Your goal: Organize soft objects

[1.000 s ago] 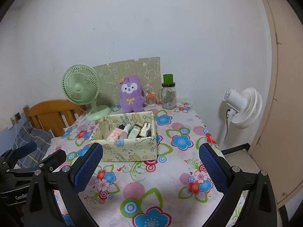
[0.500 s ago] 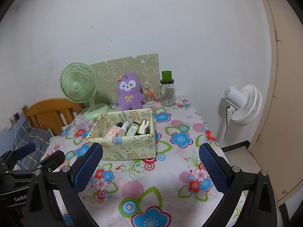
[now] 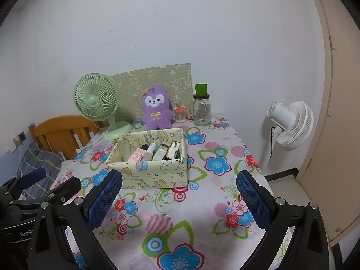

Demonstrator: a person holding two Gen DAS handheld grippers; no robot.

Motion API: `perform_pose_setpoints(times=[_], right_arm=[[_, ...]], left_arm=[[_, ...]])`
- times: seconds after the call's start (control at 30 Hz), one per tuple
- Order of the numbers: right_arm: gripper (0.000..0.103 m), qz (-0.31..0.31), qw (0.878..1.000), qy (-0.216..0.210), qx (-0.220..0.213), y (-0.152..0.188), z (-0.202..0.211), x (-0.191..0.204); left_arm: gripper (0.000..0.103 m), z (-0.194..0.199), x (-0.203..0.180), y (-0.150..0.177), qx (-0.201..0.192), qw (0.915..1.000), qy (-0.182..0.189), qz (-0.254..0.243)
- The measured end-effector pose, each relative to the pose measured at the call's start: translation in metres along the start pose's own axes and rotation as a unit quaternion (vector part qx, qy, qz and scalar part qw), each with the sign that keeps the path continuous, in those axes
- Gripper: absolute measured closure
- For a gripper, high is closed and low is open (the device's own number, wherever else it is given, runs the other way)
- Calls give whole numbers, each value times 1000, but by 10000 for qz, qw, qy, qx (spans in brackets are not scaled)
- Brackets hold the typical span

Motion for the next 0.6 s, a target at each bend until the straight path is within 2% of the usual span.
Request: perform_pose_setpoints(times=[0.6], right_arm=[[0,4,10000,1,-19,0,0,1]], left_arm=[[0,2,0,0,4,10000,-16,-22]])
Point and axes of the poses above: each gripper's, at about its wrist camera, not at the fingertips, and z roughly against the way its jaws point, x to its left, y to its underside, the point moved 6 cm from there along -z, roughly the way its jaws point, and after that the axes turned 1 degree about -z, right-handed, at the moved point
